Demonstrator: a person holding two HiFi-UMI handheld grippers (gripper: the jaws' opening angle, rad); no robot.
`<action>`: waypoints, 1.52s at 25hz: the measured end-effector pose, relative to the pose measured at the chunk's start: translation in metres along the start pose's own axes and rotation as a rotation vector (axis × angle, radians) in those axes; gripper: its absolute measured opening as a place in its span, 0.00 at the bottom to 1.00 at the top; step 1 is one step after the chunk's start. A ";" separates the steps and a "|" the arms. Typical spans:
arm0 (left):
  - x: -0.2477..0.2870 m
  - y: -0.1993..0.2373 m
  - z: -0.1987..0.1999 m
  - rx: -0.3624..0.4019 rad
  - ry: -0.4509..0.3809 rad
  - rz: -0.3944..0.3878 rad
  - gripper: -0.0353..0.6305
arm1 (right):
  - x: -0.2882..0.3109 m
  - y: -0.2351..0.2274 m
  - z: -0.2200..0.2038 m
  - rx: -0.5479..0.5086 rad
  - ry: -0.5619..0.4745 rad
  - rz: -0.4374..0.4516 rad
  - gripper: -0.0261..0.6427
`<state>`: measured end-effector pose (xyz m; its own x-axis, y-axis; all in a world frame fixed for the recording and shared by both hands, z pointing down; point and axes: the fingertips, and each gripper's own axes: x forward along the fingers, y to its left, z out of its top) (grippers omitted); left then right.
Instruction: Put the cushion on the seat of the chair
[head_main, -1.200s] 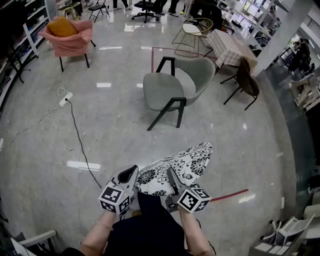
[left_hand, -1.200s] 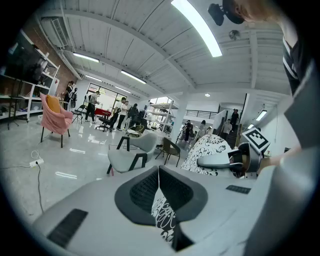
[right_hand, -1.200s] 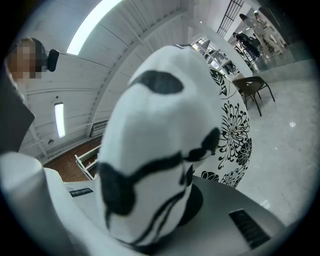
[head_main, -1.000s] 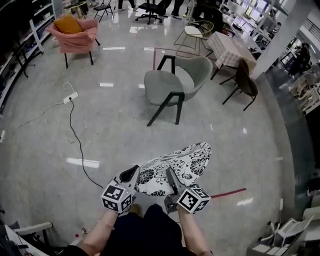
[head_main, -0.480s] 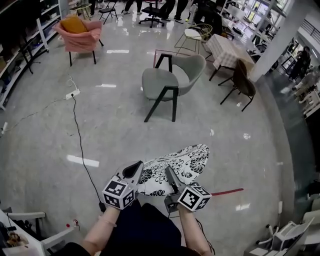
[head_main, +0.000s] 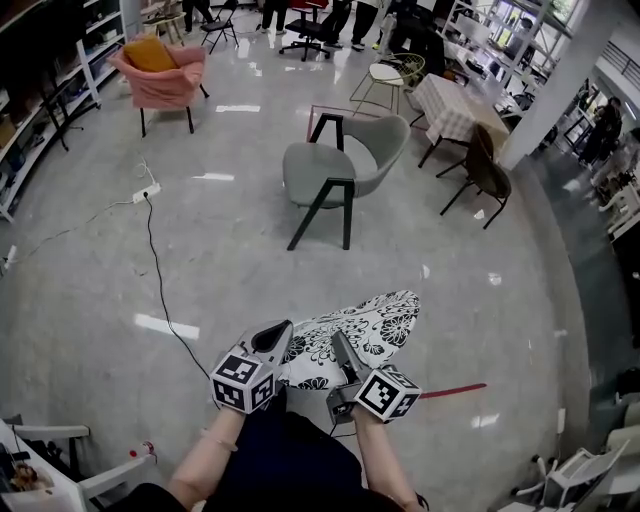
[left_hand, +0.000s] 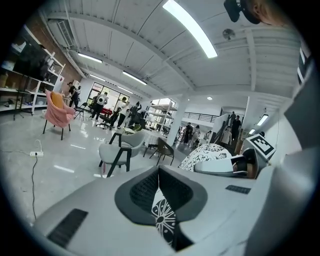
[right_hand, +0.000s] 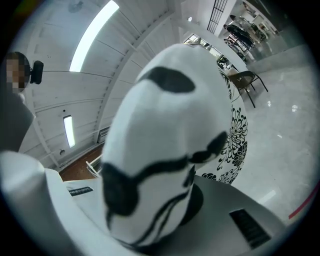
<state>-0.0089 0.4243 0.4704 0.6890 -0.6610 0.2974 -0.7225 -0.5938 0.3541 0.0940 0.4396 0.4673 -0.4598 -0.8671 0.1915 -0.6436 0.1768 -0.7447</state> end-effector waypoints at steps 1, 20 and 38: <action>0.004 0.002 0.002 -0.002 0.003 -0.004 0.05 | 0.003 -0.001 0.002 0.000 0.000 -0.003 0.08; 0.086 0.086 0.079 0.008 0.033 -0.086 0.05 | 0.130 -0.006 0.066 0.062 -0.045 -0.031 0.08; 0.140 0.168 0.124 0.018 0.032 -0.123 0.05 | 0.229 -0.020 0.100 0.057 -0.084 -0.087 0.08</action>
<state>-0.0405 0.1750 0.4611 0.7735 -0.5682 0.2809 -0.6335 -0.6776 0.3736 0.0628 0.1912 0.4626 -0.3497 -0.9143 0.2043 -0.6418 0.0750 -0.7632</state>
